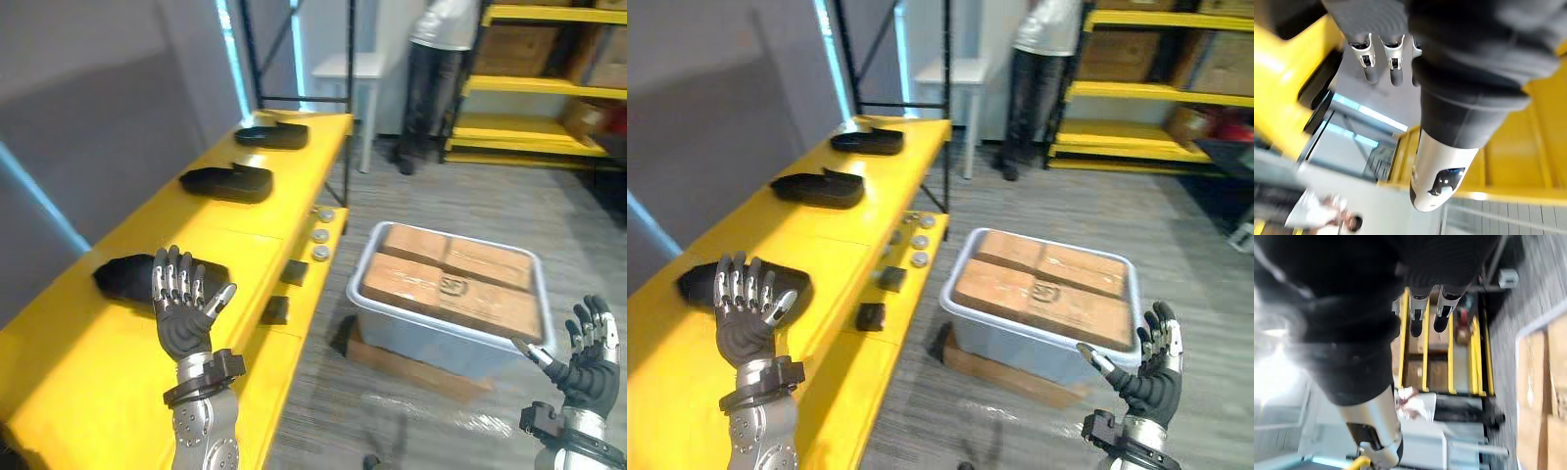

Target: Walk over and take plastic housings, then place them on the shelf

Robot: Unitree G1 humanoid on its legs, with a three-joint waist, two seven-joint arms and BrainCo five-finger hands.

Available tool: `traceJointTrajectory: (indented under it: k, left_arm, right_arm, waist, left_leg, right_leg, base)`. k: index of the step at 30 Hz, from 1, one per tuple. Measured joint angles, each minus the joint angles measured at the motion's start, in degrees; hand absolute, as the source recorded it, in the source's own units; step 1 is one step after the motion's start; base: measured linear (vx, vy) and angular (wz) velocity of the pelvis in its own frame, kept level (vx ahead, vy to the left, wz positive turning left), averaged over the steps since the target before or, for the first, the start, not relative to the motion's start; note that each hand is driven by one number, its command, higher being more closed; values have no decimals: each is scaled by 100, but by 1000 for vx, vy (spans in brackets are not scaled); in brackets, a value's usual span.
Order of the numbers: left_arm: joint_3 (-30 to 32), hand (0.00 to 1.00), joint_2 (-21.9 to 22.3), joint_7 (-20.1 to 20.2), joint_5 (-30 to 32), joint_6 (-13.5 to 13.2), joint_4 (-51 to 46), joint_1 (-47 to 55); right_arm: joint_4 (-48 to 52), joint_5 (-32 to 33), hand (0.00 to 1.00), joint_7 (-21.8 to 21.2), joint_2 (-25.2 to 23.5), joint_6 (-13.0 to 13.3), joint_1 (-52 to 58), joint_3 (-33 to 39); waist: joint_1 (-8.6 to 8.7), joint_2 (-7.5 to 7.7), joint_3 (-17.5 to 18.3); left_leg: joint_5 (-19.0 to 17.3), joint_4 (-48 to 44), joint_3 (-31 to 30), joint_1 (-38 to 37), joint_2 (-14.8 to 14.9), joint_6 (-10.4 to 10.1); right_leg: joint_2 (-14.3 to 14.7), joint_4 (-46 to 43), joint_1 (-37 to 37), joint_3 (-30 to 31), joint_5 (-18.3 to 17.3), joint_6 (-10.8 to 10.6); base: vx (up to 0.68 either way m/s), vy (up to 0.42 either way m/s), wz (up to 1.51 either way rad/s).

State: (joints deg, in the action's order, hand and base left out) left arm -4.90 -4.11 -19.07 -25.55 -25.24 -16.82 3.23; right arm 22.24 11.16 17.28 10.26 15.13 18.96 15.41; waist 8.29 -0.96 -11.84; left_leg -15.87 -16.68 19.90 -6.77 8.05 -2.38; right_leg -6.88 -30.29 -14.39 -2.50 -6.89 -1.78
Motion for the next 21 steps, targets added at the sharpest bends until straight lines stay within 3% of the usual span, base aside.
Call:
traceJointTrajectory:
  k: [2, 3, 4, 5, 6, 7, 8, 9, 12, 15, 16, 19, 21]
  left_arm:
    - [-160, 0, 75, -59, 16, 11, -4, -16]
    - [-249, 0, 95, -49, 111, 20, -6, -21]
    - [-287, 0, 140, -33, 147, 19, -10, -27]
    - [-279, 0, 119, -12, 214, -1, -10, -80]
    - [-333, 0, 74, -6, 210, 29, 87, -25]
    - [-332, 0, 72, -1, 205, 30, 104, 32]
    - [-323, 0, 9, 13, 203, 28, 108, 114]
    - [-275, 0, -8, 63, 111, 91, 202, 116]
    - [-276, 0, 15, 142, 27, 342, 750, 71]
    - [-220, 0, 3, 383, -260, 605, 2348, -210]
    - [-272, 0, 9, 453, -303, 703, 3119, -315]
    - [-345, 0, 15, 564, -459, 917, 4202, -303]
    - [-292, 0, -16, 598, -527, 1126, 5017, -190]
  right_arm:
    - [-20, -107, 0, 81, 19, -20, -55, -97]
    - [-75, -156, 0, 116, -35, -29, -264, -213]
    - [-46, -187, 0, 119, -64, -28, -296, -213]
    - [-47, -263, 0, 114, -178, -10, -365, -243]
    - [-30, -264, 0, 69, -213, -9, -202, -239]
    - [-26, -258, 0, 28, -204, -9, -153, -219]
    - [-25, -249, 0, -51, -213, -10, -107, -223]
    - [-60, -207, 0, -180, -172, -17, -142, -223]
    - [-282, 169, 0, -570, -108, -166, -198, -361]
    - [-1484, 169, 0, -811, -39, -556, -458, -686]
    - [-2238, 140, 0, -816, 42, -687, -601, -870]
    - [-3775, 130, 0, -830, 73, -1063, -817, -1200]
    - [-5126, 129, 0, -849, -25, -1270, -810, -1253]
  waist:
    - [-2, 70, 7]
    - [-87, -87, 62]
    - [-120, -216, 93]
    - [-211, -158, 44]
    - [-205, -40, 69]
    - [-221, 17, 134]
    - [-265, 178, 290]
    - [-289, 154, 345]
    - [-276, -42, 458]
    - [-283, -18, 548]
    - [-285, -23, 554]
    - [-304, -25, 561]
    - [-468, -27, 565]
  left_leg:
    - [-79, 101, -283, 70, -181, -72]
    - [34, 354, -517, 117, -400, 90]
    - [172, 625, -456, 124, -367, 313]
    - [308, 726, -231, 28, -264, 269]
    - [277, 759, -149, -145, -250, 240]
    - [249, 755, -99, -190, -247, 169]
    - [218, 724, 4, -201, -244, 41]
    - [252, 727, 77, -129, -165, -117]
    - [434, 863, 67, -99, 134, -273]
    - [505, 886, 57, -145, 320, -299]
    - [589, 930, 58, -143, 316, -356]
    - [671, 1089, 53, -144, 273, -426]
    - [689, 1089, 48, -250, 263, -441]
  right_leg:
    - [166, 787, 229, -102, -1, -94]
    - [388, 1726, 498, 28, 257, -187]
    - [453, 1811, 476, -178, 158, -125]
    - [302, 825, 245, -326, -91, 275]
    - [-91, 267, 472, -342, -257, 77]
    - [-237, 406, 650, -305, -252, 46]
    - [-347, 1000, 999, -231, -318, -364]
    - [-218, 1487, 1135, -315, -282, -430]
    - [179, 1879, 1175, -327, -67, -283]
    - [382, 2270, 1374, -459, 92, -183]
    - [390, 2528, 1478, -485, 227, -211]
    - [371, 2881, 1608, -609, 374, -240]
    - [348, 3123, 1853, -764, 502, -326]
  base:
    - [-53, -129, -84]
    - [-87, -20, -114]
    - [-98, 58, -127]
    - [-78, -18, -93]
    - [-41, -85, -71]
    - [44, -203, -51]
    - [113, -248, -52]
    - [123, -248, -41]
    - [150, -236, -23]
    - [68, -140, -13]
    - [48, -56, 2]
    - [42, 19, 13]
    - [51, 40, 12]
